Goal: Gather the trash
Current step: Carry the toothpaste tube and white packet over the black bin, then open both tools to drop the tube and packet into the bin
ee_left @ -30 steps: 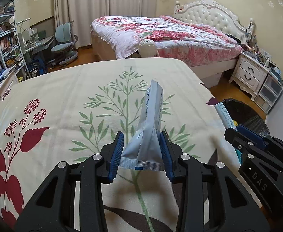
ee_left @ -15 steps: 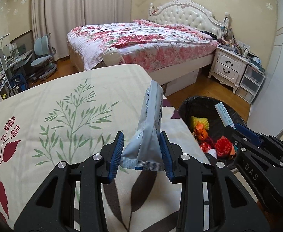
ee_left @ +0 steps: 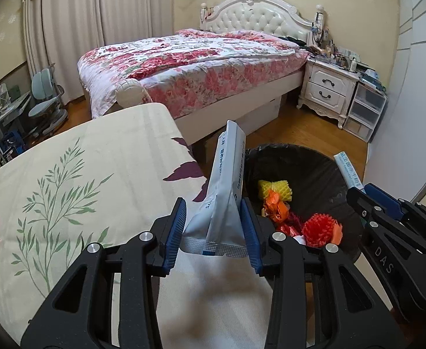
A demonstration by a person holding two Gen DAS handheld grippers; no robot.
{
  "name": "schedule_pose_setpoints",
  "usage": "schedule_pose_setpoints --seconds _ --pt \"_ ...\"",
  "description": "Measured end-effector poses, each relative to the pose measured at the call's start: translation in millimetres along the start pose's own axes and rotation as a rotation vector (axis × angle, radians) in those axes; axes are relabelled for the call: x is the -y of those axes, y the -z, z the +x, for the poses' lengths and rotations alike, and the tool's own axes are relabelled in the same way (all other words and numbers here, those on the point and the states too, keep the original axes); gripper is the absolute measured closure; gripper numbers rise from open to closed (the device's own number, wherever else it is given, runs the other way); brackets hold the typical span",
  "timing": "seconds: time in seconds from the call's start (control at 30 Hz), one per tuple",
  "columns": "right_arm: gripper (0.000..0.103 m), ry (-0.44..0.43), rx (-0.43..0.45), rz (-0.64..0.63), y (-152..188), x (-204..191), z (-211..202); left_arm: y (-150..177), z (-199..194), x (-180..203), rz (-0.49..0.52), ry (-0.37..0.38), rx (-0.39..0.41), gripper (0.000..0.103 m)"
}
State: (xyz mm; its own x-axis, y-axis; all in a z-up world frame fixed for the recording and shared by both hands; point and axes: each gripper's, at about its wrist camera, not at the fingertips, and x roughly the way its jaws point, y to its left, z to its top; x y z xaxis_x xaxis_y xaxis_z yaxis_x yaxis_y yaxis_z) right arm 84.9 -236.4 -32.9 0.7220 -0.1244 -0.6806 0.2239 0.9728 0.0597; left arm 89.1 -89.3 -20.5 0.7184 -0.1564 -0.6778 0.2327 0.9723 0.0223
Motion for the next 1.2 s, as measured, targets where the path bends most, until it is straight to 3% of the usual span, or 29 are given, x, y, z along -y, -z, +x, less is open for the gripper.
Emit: schedule_pose_setpoints --seconds 0.5,1.0,1.07,1.2 --pt "0.080 0.036 -0.012 0.032 -6.1 17.2 28.5 -14.9 43.2 25.3 0.047 0.000 -0.052 0.066" --pt "0.079 0.067 -0.033 0.053 -7.3 25.4 43.2 -21.6 59.4 36.3 0.074 0.005 -0.088 0.065" --pt "0.078 0.071 -0.034 0.058 -7.6 24.9 43.5 -22.2 59.9 36.6 0.075 0.007 -0.090 0.060" --pt "0.065 0.085 -0.024 0.066 -7.9 27.0 41.4 -22.6 58.9 35.4 0.067 0.010 -0.083 0.046"
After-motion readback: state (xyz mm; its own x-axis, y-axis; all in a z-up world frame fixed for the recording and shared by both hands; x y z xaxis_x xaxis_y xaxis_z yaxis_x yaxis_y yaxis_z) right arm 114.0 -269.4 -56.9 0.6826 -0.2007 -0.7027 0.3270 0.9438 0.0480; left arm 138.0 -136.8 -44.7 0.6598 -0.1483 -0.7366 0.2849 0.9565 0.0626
